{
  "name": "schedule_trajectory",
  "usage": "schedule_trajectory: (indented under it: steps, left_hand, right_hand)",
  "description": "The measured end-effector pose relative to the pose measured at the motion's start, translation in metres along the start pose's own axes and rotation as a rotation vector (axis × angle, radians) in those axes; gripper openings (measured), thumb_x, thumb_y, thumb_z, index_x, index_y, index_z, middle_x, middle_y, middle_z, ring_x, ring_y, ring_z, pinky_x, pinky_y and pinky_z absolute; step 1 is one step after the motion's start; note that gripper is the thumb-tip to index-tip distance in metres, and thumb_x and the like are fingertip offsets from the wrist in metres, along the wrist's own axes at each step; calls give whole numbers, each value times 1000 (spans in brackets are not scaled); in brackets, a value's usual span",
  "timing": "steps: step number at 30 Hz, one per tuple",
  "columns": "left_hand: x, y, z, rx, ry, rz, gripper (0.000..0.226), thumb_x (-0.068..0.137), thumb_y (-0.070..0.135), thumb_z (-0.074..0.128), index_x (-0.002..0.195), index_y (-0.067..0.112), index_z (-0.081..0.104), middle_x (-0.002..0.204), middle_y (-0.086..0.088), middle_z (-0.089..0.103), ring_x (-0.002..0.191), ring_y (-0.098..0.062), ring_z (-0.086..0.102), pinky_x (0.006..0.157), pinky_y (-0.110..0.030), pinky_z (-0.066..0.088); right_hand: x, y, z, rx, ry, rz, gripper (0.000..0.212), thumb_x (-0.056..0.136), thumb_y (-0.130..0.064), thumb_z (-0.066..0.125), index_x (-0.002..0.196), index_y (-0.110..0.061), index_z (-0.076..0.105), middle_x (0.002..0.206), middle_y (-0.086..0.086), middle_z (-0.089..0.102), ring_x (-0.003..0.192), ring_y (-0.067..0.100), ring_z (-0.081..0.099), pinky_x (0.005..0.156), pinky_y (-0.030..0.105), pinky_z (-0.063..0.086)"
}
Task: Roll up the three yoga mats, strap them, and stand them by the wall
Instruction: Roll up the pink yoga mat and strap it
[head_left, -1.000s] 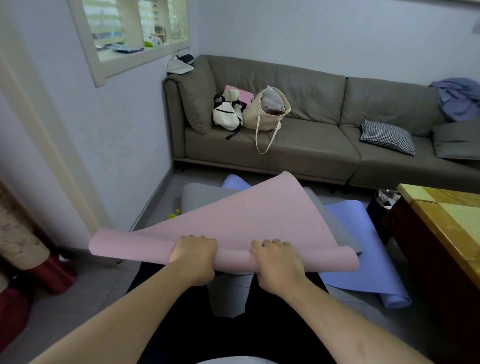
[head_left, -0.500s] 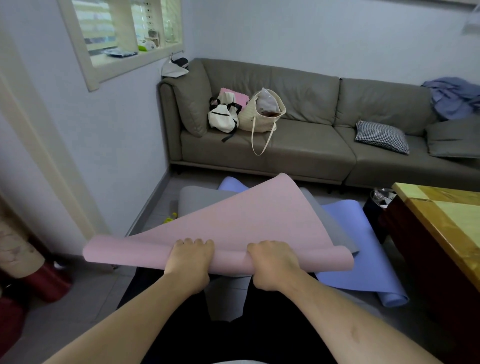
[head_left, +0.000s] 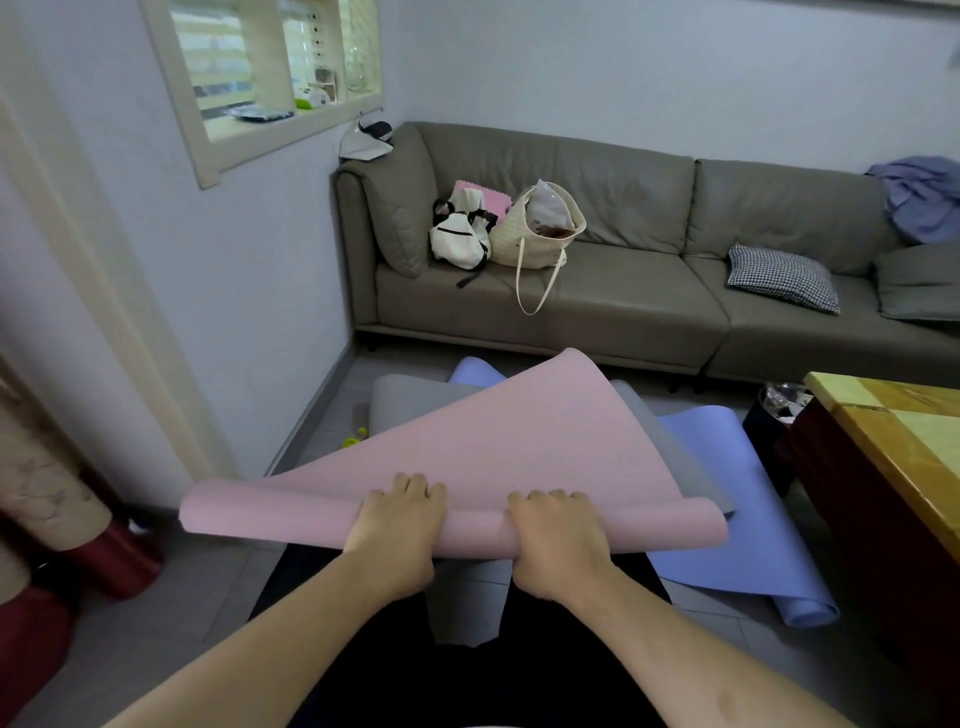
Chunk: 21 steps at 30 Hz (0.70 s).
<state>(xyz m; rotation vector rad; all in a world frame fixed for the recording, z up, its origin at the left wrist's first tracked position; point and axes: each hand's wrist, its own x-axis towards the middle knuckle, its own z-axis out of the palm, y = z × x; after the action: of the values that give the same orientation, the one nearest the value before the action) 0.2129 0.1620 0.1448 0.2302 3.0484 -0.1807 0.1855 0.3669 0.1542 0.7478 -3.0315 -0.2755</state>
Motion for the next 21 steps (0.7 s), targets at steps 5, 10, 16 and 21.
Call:
schedule_trajectory:
  steps: [5,10,16,21]
  left_hand:
    - [2,-1,17,49,69,-1,64,53,36,95,102,19,57,94,-6,62,83,-30,60,66,-40,48]
    - [12,-6,1,6,-60,-4,44,89,39,72,125,24,53,124,-4,63,113,-30,64,87,-38,49]
    - [16,-15,-12,-36,-235,24,38,84,34,71,119,25,59,122,-2,68,111,-28,68,88,-35,52]
    - [3,-1,3,-19,-23,-21,47,83,38,74,123,24,52,120,-4,59,111,-29,59,83,-40,45]
  right_hand:
    - [10,1,-20,82,-160,6,37,75,-22,65,112,-21,66,110,6,72,101,33,71,77,35,47]
    - [3,-1,-20,76,-124,-3,39,76,-22,67,114,-20,59,113,5,69,104,33,68,75,37,42]
    - [-15,-9,10,-29,33,-44,56,55,-23,82,103,-20,53,95,4,59,83,31,57,66,42,35]
    - [-1,-6,-7,-15,15,0,39,74,-21,73,110,-21,58,105,5,71,97,31,68,75,39,36]
